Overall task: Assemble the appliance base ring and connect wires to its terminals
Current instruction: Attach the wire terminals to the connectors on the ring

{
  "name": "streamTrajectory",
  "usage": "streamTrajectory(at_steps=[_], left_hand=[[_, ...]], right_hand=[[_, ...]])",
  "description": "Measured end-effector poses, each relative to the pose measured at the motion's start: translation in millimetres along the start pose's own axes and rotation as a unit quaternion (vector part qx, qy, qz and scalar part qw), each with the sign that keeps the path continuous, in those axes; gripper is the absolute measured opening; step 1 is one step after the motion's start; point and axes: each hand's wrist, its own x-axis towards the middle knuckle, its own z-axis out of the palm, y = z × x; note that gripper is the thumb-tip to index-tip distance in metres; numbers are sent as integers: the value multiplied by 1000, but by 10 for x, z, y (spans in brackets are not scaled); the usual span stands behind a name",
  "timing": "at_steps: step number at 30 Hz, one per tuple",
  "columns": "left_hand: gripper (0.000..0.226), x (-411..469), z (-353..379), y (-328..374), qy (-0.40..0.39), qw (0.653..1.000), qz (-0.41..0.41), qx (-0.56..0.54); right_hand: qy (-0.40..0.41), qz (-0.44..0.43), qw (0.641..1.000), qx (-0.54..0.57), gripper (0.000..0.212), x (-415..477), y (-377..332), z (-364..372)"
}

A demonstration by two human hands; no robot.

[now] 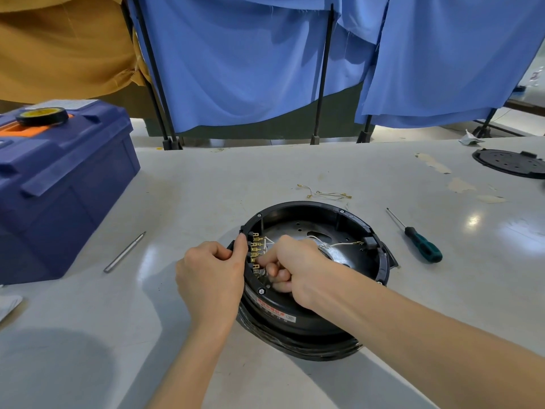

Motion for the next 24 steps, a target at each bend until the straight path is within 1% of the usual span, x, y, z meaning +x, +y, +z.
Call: streamTrajectory(at_steps=[5,8,10,13,16,18,19,21,24], left_hand=[[55,-1,-21,-26,3,1000,9,-4],[56,5,-24,-37,5,1000,20,-2],[55,11,-23,-47,2,1000,20,-4],[54,19,-20,-52,3,1000,23,-6],[54,21,-19,-54,2,1000,23,-5],[54,23,-19,-60,2,1000,23,-6],[54,24,-19,-64,2,1000,25,-5],[54,25,-16,-68,3,1000,30,-4],[55,33,-16,-68,6,999,36,-1]], right_hand=[[-59,15,998,-34,22,-56,-27,-118],[-106,33,993,-26,18,-116,-64,-215],[-121,34,992,-31,18,-156,-76,-266],[-97,-5,992,-75,17,-200,-45,-266],[-48,-55,990,-124,27,-188,15,-220],[-31,-67,986,-146,29,-161,16,-203],[-30,-67,986,-153,28,-154,3,-203],[-38,-60,984,-163,17,-151,-24,-217],[-70,-49,980,-180,18,-172,-3,-238]])
